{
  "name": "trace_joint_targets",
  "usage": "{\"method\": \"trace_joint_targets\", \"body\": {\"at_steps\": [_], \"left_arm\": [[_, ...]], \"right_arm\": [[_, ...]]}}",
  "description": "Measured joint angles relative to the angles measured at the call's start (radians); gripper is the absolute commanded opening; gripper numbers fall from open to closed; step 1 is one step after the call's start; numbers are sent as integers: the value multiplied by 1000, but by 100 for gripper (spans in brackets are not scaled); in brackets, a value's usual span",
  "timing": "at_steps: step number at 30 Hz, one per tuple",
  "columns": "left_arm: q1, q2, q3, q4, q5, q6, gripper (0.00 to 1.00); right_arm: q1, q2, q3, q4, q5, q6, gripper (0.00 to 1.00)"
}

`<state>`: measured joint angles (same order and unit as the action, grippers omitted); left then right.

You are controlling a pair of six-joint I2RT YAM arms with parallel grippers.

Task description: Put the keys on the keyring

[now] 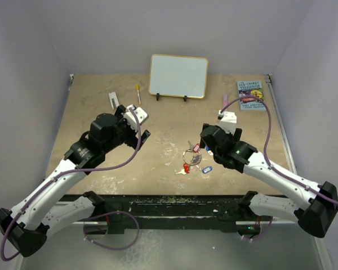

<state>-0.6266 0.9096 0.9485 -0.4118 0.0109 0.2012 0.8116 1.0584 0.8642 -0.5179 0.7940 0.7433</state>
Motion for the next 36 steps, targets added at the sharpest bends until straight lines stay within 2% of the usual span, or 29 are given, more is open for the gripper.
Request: {"method": "trace_joint_targets", "body": {"at_steps": [6, 11, 13, 16, 24, 32, 36], "left_arm": [[5, 14, -4, 3, 2, 0, 98], [11, 34, -5, 3, 4, 0, 98], [18, 47, -4, 2, 3, -2, 98], [19, 94, 18, -22, 2, -9, 98], [19, 258, 205, -116, 11, 74, 98], [14, 329, 203, -68, 27, 141, 98], [9, 415, 203, -69, 32, 139, 97]], "right_arm": [[0, 18, 23, -39, 11, -3, 99], [0, -135, -15, 23, -8, -57, 100], [0, -208, -38, 64, -32, -91, 94], [0, -230, -29, 88, -83, -157, 85], [1, 88, 133, 6, -214, -296, 71], [2, 226, 140, -64, -225, -354, 54], [2, 319, 174, -73, -246, -383, 53]]}}
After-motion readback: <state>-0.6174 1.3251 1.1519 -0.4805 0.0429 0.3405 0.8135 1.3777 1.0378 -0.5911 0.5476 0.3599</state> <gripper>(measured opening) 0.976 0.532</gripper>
